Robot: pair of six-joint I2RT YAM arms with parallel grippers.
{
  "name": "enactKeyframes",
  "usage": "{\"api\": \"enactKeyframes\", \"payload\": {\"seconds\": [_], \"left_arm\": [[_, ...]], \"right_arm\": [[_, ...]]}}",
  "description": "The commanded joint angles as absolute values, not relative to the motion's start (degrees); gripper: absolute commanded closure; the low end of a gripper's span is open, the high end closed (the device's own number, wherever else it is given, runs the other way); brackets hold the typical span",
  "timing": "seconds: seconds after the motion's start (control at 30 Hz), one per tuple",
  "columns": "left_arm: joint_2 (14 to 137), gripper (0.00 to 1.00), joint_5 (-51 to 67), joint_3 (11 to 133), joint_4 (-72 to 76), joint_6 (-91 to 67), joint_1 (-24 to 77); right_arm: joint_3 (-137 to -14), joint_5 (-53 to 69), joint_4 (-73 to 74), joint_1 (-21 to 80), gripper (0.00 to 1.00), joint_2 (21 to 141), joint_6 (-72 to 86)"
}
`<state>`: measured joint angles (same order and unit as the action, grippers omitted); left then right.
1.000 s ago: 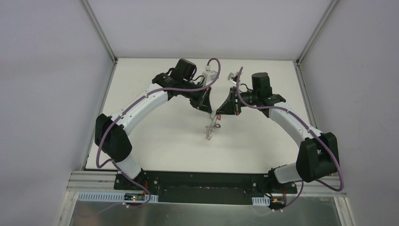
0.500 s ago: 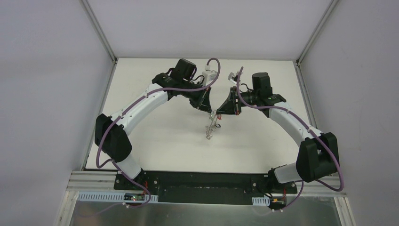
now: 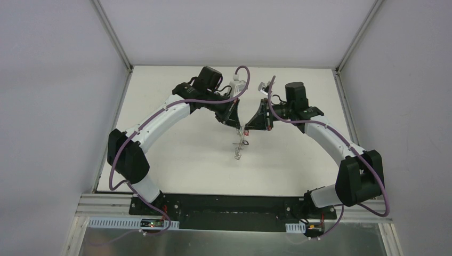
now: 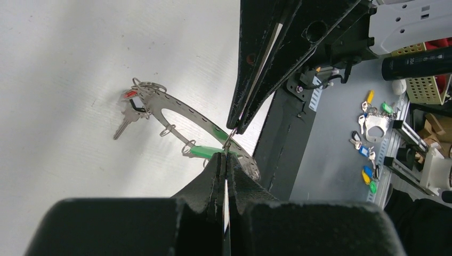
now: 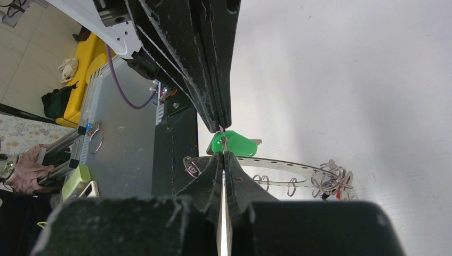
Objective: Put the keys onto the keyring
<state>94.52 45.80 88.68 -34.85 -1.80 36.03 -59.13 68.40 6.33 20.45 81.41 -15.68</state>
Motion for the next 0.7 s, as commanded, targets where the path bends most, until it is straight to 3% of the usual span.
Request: {"api": "enactKeyframes", "payload": {"seconds": [0.0, 0.67], "left_arm": [[92.63, 1.0, 47.44, 88.98, -34.33, 0.9, 36.47], [91.0, 1.0, 46.34, 88.01, -34.97, 3.29, 36.47]], "right_arm": [[-59.94, 70.5, 5.28, 20.32, 1.0, 80.12, -17.02], [-60.03, 70.09, 5.93, 20.27, 1.0, 80.16, -17.66]]}}
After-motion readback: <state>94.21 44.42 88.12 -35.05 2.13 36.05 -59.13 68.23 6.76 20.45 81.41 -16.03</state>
